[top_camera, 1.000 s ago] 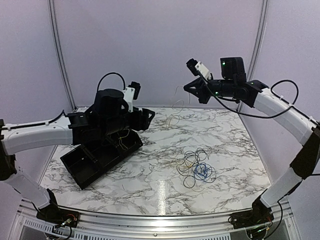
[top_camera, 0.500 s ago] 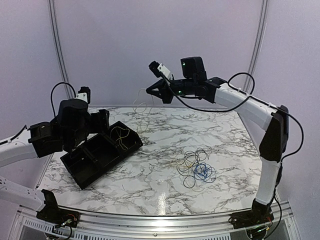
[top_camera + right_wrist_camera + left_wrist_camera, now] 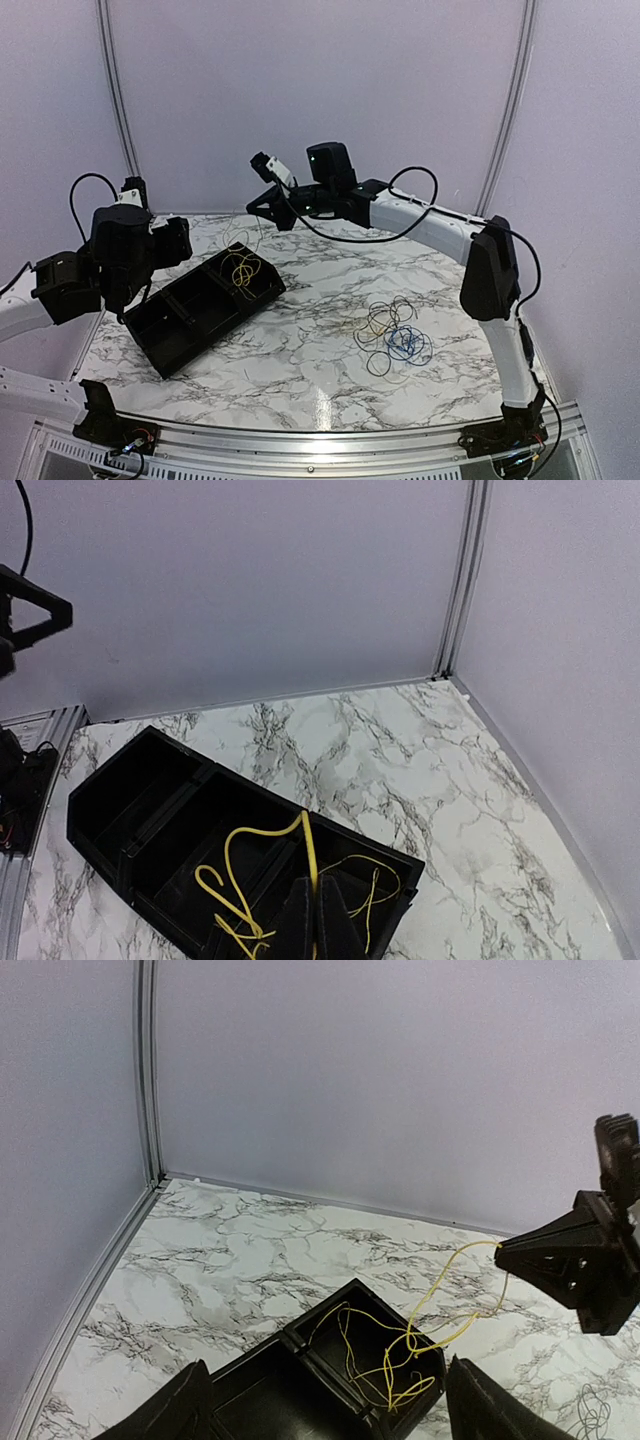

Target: Untangle the cables

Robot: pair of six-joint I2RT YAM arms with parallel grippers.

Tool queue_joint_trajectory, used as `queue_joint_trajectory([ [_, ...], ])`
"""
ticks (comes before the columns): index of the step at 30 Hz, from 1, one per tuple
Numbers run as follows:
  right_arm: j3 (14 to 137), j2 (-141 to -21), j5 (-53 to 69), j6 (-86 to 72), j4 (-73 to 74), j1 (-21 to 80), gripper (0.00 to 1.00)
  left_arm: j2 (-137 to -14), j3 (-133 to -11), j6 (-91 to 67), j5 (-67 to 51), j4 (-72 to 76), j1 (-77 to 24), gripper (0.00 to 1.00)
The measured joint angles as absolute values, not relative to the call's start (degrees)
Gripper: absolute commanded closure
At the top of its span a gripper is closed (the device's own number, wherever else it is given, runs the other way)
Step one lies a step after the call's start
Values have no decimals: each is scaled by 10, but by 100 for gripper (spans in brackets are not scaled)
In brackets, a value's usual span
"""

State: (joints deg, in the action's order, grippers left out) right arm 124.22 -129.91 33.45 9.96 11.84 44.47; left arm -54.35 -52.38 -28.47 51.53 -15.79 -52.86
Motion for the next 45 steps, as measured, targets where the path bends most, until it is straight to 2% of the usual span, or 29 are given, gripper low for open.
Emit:
queue_joint_trajectory([
  [11, 1247, -1413, 286, 96, 114, 446, 100, -545, -524, -310, 512, -175, -529, 16],
  [30, 1256, -1439, 80, 171, 71, 502, 100, -563, -517, -344, 476, -183, -529, 16],
  [45, 1254, -1449, 57, 201, 71, 505, 100, -563, -503, -362, 469, -185, -529, 14],
])
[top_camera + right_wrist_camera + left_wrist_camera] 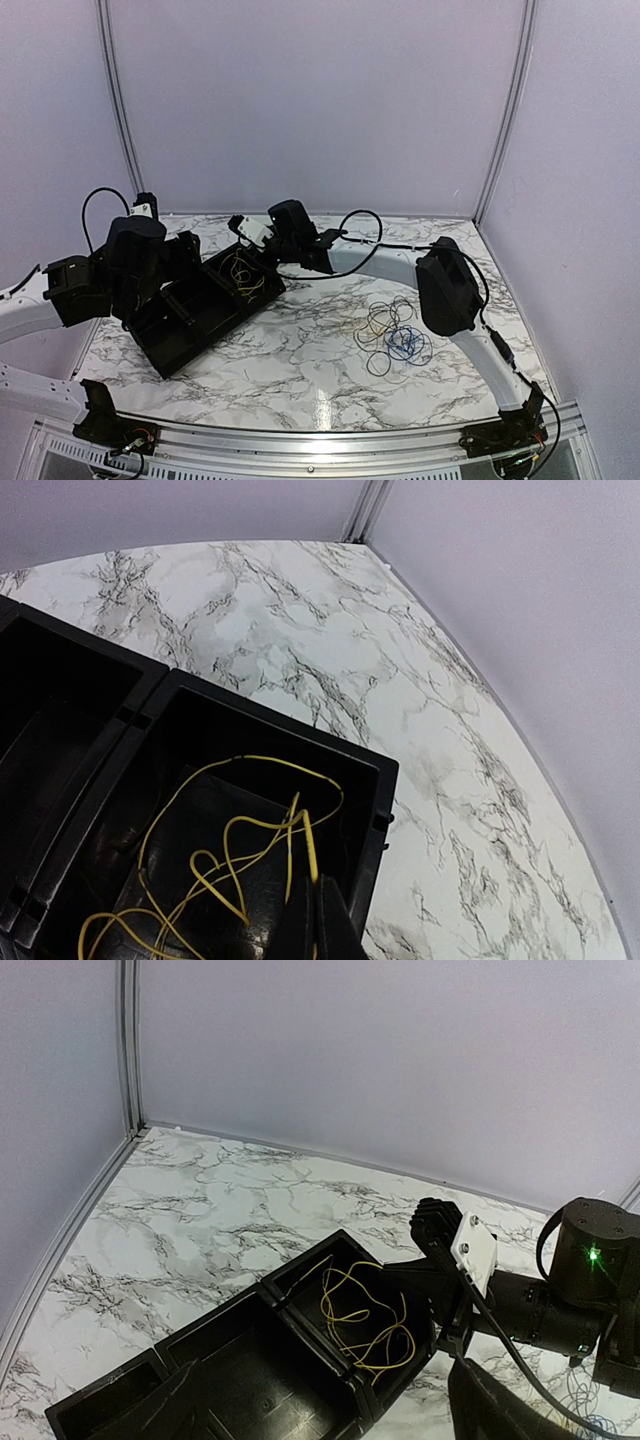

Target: Untangle the cables

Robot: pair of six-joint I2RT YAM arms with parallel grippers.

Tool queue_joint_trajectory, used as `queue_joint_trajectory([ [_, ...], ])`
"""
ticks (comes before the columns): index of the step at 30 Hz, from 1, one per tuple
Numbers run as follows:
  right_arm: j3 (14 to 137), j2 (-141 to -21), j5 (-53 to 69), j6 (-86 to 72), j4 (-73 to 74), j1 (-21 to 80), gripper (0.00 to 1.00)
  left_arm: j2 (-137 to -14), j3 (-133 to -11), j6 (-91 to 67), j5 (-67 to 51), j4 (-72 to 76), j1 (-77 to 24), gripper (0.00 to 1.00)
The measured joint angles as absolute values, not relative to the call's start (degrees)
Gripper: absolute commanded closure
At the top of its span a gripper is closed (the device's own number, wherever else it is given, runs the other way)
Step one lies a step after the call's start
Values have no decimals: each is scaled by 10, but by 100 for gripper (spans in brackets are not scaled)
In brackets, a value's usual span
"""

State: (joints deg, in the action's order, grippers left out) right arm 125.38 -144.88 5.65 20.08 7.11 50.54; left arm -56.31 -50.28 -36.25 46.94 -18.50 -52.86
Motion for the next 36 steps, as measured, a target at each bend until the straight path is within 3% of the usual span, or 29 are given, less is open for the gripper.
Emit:
queue_joint_trajectory([
  [13, 1212, -1449, 60, 226, 80, 511, 100, -578, -503, -366, 467, -185, -529, 14],
  [19, 1212, -1447, 50, 246, 81, 512, 64, -582, -503, -364, 465, -185, -529, 10],
  [22, 1212, -1436, 45, 260, 92, 512, 56, -586, -504, -354, 464, -185, -529, 1],
  [27, 1174, -1364, 46, 285, 115, 511, 43, -613, -522, -324, 456, -186, -529, 1],
  [36, 1096, -1199, 107, 280, 133, 475, 31, -687, -578, -283, 415, -185, -525, 1],
])
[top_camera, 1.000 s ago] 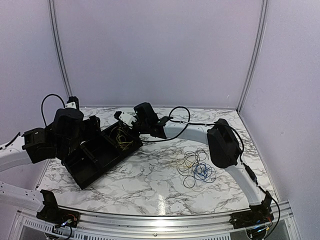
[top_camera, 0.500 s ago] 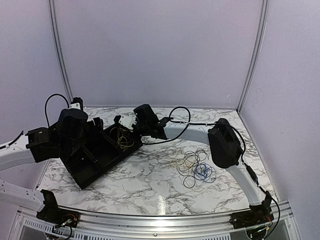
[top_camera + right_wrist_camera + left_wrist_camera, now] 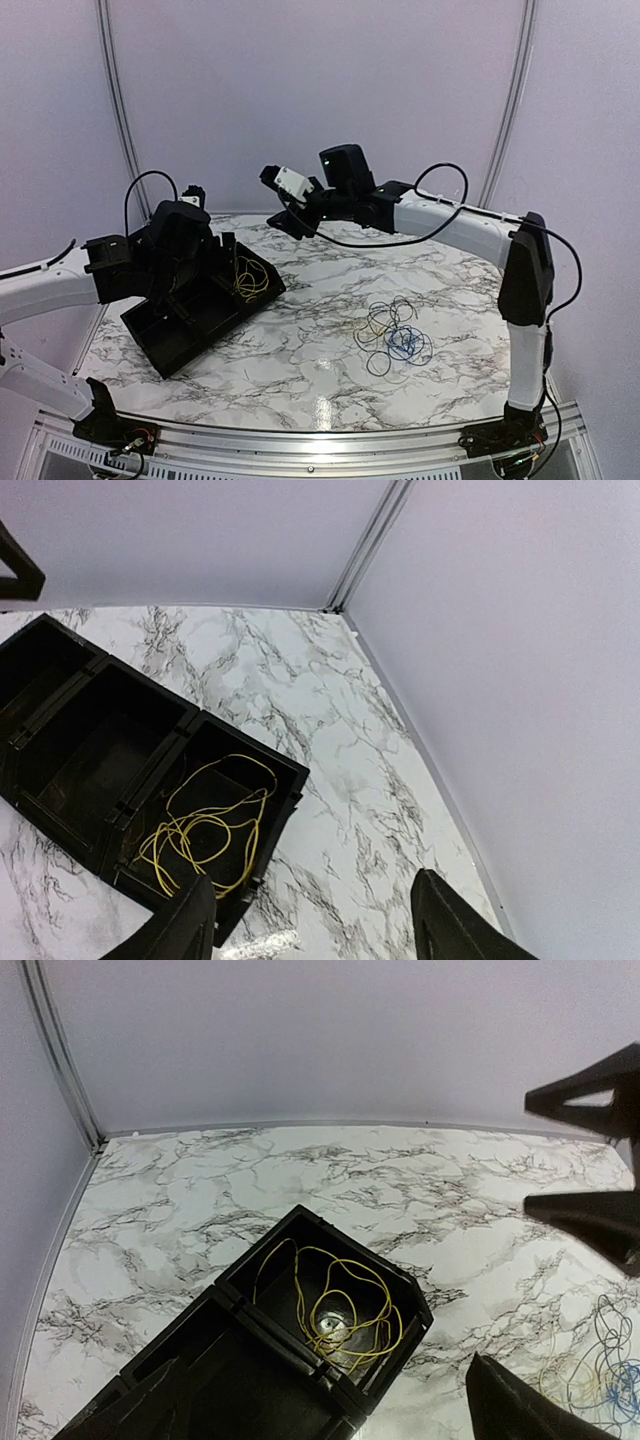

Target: Untangle the cables

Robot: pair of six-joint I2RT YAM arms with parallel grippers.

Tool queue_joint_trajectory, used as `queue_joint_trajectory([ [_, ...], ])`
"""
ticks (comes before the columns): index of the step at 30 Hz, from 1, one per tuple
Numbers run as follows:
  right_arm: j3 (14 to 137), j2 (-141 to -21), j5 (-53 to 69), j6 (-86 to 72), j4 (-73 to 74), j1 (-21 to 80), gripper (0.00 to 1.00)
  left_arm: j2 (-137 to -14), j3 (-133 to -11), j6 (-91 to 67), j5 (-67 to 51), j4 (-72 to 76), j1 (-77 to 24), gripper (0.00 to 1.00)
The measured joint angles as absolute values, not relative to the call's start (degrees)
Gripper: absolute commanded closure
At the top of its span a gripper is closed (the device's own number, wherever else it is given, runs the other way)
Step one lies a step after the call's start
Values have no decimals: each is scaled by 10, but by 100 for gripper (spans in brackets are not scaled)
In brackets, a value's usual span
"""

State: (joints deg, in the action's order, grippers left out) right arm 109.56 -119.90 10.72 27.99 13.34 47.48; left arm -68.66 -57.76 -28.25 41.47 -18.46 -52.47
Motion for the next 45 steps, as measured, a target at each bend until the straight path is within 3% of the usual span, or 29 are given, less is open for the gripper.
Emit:
queue_joint_trajectory([
  [12, 927, -1037, 180, 273, 147, 376, 25, -932, -718, -215, 342, -159, -524, 1],
  [20, 754, -896, 197, 290, 177, 332, 26, -992, -734, -206, 232, -89, -524, 1],
  [27, 633, -798, 212, 335, 251, 301, 37, -998, -772, -215, 171, -70, -522, 1],
  [34, 602, -791, 242, 430, 326, 305, 65, -1008, -796, -274, 192, -90, -521, 1],
  [45, 621, -870, 224, 551, 400, 399, 62, -1047, -783, -308, 168, -153, -516, 6],
])
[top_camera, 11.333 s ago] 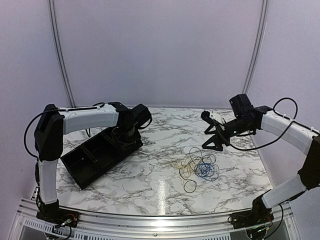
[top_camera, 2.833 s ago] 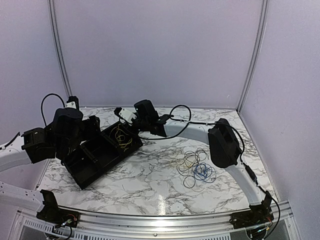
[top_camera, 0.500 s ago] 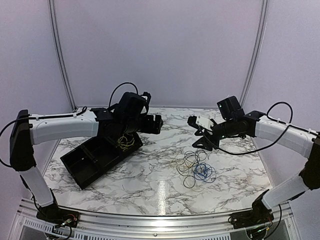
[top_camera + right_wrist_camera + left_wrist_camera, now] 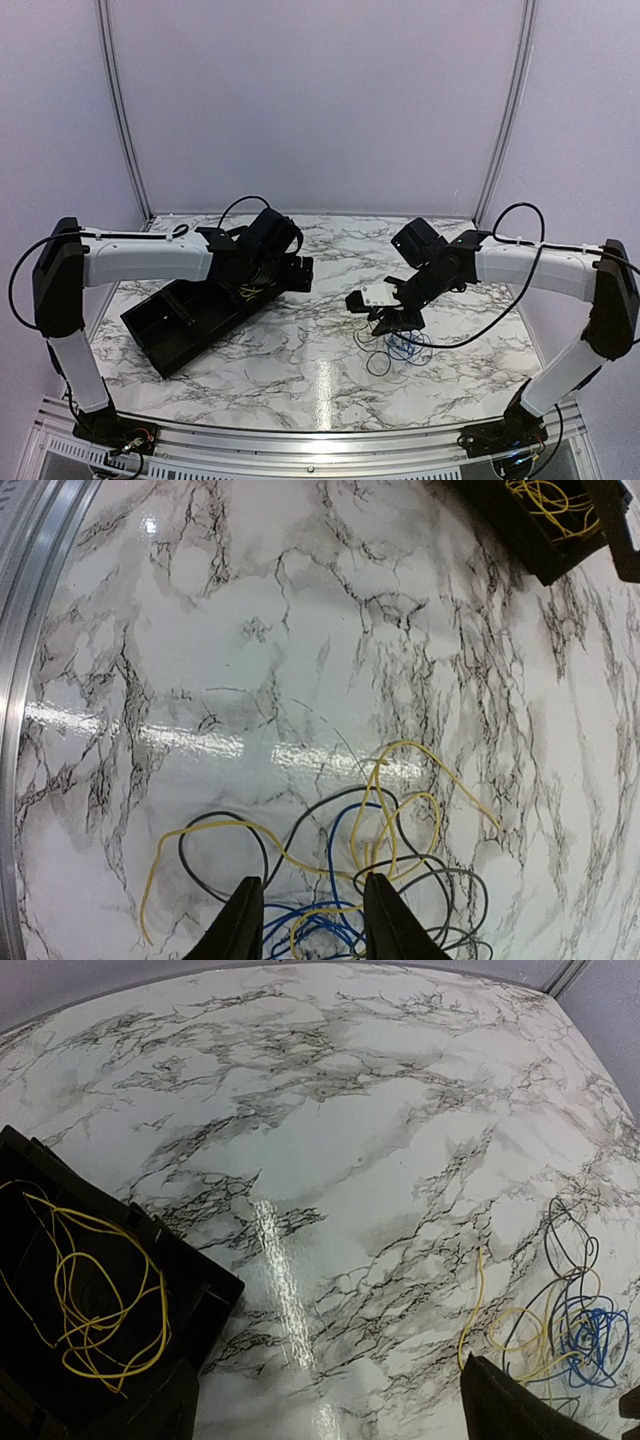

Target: Untangle the cables

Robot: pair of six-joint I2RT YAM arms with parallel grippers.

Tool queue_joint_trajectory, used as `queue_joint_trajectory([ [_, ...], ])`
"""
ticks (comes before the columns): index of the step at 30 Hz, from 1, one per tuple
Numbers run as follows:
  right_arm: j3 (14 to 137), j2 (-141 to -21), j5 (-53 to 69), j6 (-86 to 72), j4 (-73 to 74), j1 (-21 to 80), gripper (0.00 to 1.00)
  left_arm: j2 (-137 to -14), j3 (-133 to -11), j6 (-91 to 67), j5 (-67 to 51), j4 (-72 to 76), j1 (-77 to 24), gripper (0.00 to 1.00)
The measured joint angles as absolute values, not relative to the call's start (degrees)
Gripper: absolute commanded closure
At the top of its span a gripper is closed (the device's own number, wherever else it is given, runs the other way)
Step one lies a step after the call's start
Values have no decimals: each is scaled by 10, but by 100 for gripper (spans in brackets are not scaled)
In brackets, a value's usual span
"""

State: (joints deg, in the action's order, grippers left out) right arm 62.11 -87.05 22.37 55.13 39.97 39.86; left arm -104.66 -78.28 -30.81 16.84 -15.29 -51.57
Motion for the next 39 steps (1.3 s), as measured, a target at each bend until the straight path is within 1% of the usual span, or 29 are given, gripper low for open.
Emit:
queue_joint_trajectory([
  [3, 634, -892, 214, 552, 395, 416, 60, -1030, -760, -314, 169, -153, -516, 7],
  [5, 641, -908, 202, 553, 390, 423, 60, -1017, -746, -320, 170, -154, -516, 14],
  [7, 647, -926, 185, 555, 383, 428, 60, -1004, -736, -324, 170, -154, -516, 17],
  [16, 673, -1012, 116, 549, 360, 430, 61, -956, -699, -335, 171, -154, -516, 17],
  [21, 682, -1037, 90, 546, 355, 431, 76, -945, -682, -341, 177, -154, -516, 17],
  [22, 687, -1044, 86, 544, 356, 432, 81, -945, -682, -341, 178, -154, -516, 17],
  [24, 698, -1053, 84, 539, 357, 432, 96, -945, -682, -342, 180, -154, -516, 17],
  [25, 704, -1054, 84, 540, 358, 432, 100, -945, -682, -342, 180, -154, -516, 17],
  [28, 734, -1054, 90, 523, 374, 432, 100, -945, -682, -341, 179, -154, -516, 20],
  [32, 783, -1050, 107, 506, 396, 432, 100, -955, -695, -330, 161, -153, -516, 20],
  [39, 869, -988, 185, 434, 455, 399, 100, -965, -704, -297, 114, -121, -516, 20],
])
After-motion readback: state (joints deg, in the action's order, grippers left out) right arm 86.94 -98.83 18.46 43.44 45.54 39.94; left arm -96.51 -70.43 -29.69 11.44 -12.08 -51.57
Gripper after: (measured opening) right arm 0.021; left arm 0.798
